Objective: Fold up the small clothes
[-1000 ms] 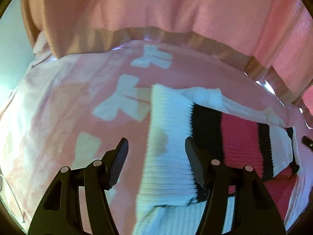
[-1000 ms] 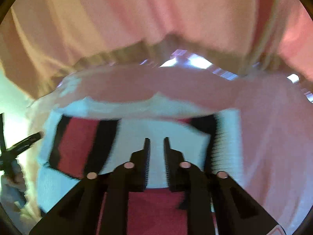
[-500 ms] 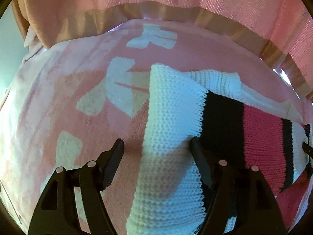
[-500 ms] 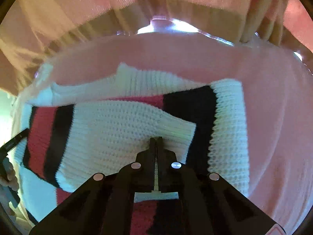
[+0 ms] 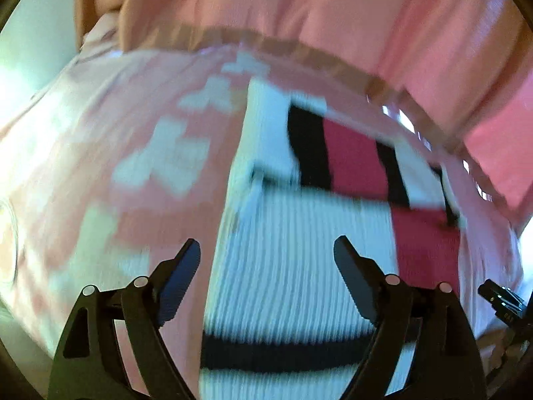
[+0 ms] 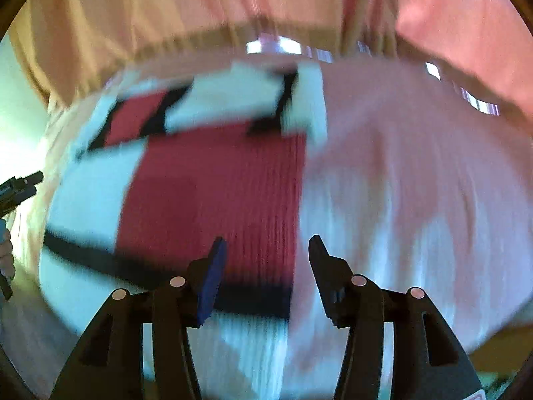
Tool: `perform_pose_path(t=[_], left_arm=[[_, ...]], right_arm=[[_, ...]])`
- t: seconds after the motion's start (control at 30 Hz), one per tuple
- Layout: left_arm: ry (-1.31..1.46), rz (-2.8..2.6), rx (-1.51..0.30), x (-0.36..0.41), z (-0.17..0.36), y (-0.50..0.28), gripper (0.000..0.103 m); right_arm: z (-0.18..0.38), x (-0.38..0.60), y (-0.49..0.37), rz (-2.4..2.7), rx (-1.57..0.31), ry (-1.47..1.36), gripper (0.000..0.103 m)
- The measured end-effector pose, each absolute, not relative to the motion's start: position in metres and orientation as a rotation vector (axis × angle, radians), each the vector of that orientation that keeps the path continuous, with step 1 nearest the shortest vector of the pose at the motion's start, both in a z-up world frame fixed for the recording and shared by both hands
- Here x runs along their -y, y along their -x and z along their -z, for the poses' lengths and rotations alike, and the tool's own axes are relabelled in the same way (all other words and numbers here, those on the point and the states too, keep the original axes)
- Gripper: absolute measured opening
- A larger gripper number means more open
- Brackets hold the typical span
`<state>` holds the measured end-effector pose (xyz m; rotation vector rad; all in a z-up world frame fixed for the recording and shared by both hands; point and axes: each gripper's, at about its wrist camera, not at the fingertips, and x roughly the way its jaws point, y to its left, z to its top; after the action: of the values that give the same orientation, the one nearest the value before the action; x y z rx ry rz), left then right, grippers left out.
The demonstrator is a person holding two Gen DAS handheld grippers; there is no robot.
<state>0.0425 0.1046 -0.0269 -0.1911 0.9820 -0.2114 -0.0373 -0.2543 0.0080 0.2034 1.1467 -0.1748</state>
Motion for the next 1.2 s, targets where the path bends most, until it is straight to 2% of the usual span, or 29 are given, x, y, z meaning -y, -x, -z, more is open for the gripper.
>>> perform_pose_path(t=[0.2,0.33,0.43,0.47,0.5,0.53,0.57,0.6,0.63,0.7,0.93,1.0,1.07,1.2], left_arm=[[0.253,0.137,-1.125,-0.131,0.071,0.043,0.080],[0.260,0.144,-1.113,-0.130,0.081,0.066,0.081],[0.397,0.218,-1.204,-0.130,0.096,0.070,0.081],[0.430,0.235,-1.232,-0.130,0.102,0.072,0.078],[0.470,0.260,-1.285,-0.129,0.114,0.072,0.067],[0.507,0.278,-1.321,-0.127,0.123,0.076,0.064],[0.561,0.303,-1.323,-0.128,0.128,0.077,0.055],[0.604,0.323,-1.312,-0.130,0.126,0.077,0.044],[0.591,0.329,-1.311,-0.128,0.123,0.079,0.040],[0.549,0.347,-1.301,-0.124,0.112,0.082,0.015],[0.461,0.484,-1.005,-0.124,-0.005,0.081,0.014],[0.433,0.503,-0.905,-0.122,-0.042,0.066,0.012],[0.395,0.505,-0.810,-0.117,-0.073,0.046,0.006],[0.368,0.442,-0.678,-0.104,-0.116,-0.023,0.006]], right_arm=[[0.015,0.241,0.119,0.183,-1.241,-0.359,0.051],[0.032,0.227,0.133,0.155,-1.274,-0.409,0.051],[0.043,0.218,0.138,0.139,-1.291,-0.455,0.053],[0.046,0.216,0.141,0.133,-1.292,-0.464,0.053],[0.050,0.214,0.142,0.129,-1.302,-0.476,0.049],[0.054,0.213,0.141,0.111,-1.309,-0.490,0.042],[0.055,0.211,0.140,0.097,-1.314,-0.501,0.014],[0.056,0.210,0.139,0.092,-1.319,-0.512,0.006],[0.054,0.210,0.141,0.093,-1.309,-0.518,0.006],[0.041,0.209,0.144,0.078,-1.270,-0.516,0.005],[-0.068,0.218,0.140,-0.001,-1.029,-0.472,0.005],[-0.099,0.226,0.126,-0.021,-0.949,-0.459,0.005],[-0.125,0.237,0.104,-0.037,-0.872,-0.454,0.005],[-0.156,0.271,0.038,-0.046,-0.754,-0.475,0.005]])
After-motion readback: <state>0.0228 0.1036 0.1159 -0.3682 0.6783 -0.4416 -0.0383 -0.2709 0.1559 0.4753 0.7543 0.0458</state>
